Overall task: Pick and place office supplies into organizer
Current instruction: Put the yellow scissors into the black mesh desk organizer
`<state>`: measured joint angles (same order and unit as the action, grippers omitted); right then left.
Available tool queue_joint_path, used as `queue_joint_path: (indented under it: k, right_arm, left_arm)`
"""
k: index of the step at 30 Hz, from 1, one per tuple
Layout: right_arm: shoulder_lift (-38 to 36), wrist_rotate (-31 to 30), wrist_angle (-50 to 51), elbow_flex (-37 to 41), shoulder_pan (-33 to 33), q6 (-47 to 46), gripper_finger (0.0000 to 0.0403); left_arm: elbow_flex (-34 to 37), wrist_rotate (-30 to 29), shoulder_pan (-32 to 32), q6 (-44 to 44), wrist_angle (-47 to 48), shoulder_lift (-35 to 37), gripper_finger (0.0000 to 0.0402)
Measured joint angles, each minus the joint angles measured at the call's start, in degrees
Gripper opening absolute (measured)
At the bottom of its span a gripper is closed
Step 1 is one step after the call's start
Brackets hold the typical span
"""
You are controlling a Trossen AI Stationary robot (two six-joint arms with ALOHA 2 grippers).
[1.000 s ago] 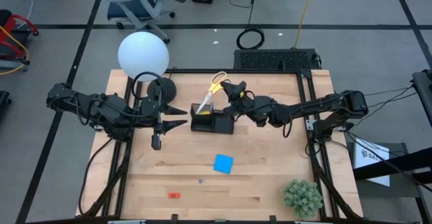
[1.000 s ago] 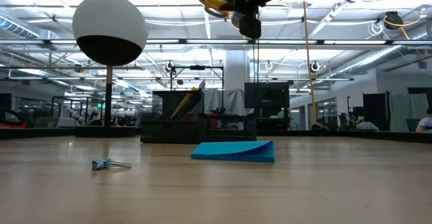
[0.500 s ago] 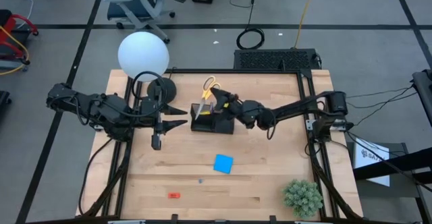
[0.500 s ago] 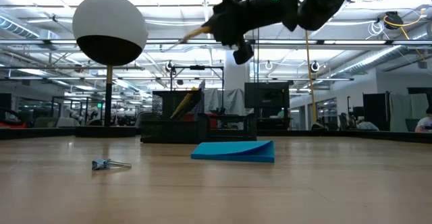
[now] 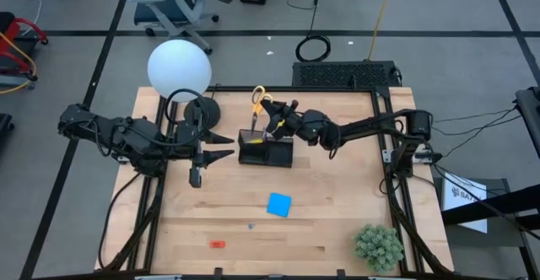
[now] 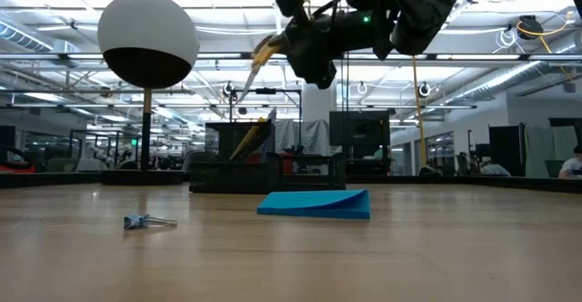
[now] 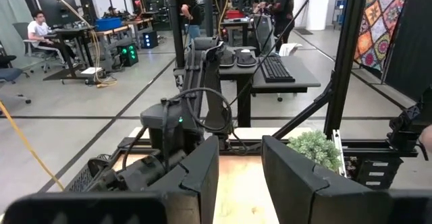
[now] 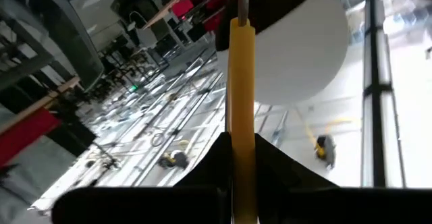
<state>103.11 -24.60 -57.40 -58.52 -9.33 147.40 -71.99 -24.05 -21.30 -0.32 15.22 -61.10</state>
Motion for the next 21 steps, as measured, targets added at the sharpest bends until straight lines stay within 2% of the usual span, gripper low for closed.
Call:
queue_joint_path:
  k: [10, 15, 21]
  right_arm:
    - [2.8, 3.9, 1.1, 0.0, -2.1, 1.1, 0.0021]
    - [6.6, 3.9, -3.3, 0.0, -2.7, 1.1, 0.0021]
    - [7.8, 3.9, -3.2, 0.0, -2.6, 0.7, 0.0021]
  left_arm:
    - [0.0, 0.0, 0.0, 0.0, 0.0, 0.0, 0.0120]
    - [0.0, 0.0, 0.0, 0.0, 0.0, 0.0, 0.0120]
    - [0.0, 0.0, 0.0, 0.0, 0.0, 0.0, 0.0120]
